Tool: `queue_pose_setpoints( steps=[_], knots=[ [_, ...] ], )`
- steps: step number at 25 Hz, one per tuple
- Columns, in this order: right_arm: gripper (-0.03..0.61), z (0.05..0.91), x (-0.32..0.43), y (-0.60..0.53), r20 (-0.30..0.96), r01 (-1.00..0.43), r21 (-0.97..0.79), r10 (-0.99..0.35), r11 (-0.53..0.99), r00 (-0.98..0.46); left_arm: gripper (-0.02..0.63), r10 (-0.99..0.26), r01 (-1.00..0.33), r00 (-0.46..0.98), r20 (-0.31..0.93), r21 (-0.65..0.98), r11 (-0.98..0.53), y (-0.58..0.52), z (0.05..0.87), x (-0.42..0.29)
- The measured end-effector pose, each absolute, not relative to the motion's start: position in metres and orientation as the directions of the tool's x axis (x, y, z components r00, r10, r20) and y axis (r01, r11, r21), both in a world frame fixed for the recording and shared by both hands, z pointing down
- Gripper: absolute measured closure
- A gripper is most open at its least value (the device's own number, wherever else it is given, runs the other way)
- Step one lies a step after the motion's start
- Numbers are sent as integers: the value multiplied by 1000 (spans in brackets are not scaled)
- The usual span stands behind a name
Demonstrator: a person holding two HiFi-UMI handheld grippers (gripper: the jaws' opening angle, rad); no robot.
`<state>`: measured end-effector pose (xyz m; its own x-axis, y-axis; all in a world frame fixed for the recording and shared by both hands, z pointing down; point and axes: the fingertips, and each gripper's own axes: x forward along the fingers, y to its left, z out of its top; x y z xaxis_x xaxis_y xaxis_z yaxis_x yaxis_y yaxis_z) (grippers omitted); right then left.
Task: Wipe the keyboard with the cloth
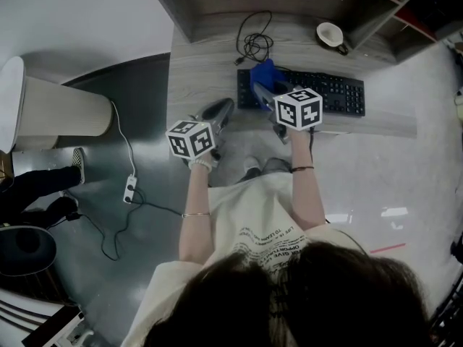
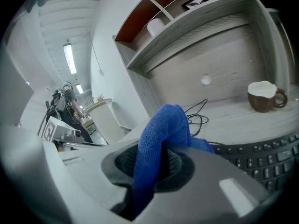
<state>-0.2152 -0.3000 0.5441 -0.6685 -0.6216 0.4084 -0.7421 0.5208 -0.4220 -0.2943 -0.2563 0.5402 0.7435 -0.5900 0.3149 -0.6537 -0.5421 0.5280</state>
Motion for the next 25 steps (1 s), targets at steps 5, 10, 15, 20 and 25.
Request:
queue_pose_setpoints(
  steps=[5,10,15,20,25],
  knots=[
    [518,544,-220,-301,406,-733,-426,-612,530,-678,617,-596,-661,737,318,523,-538,-256,540,-297],
    [518,543,-227,-301,411,-721,-421,-592,551,-693,617,-610,-671,725,319,527,-522,-255,541,-301],
    [518,544,-237,-300,415,-702,-420,-567,575,-712,617,-623,-679,715,317,524,-514,-256,539,-304],
    [519,543,-246,-300,415,-687,-419,-547,594,-727,617,-639,-692,700,318,523,-498,-256,538,-309],
    [518,544,-253,-302,413,-677,-427,-536,600,-736,617,-651,-708,685,328,512,-486,-258,538,-313]
  ],
)
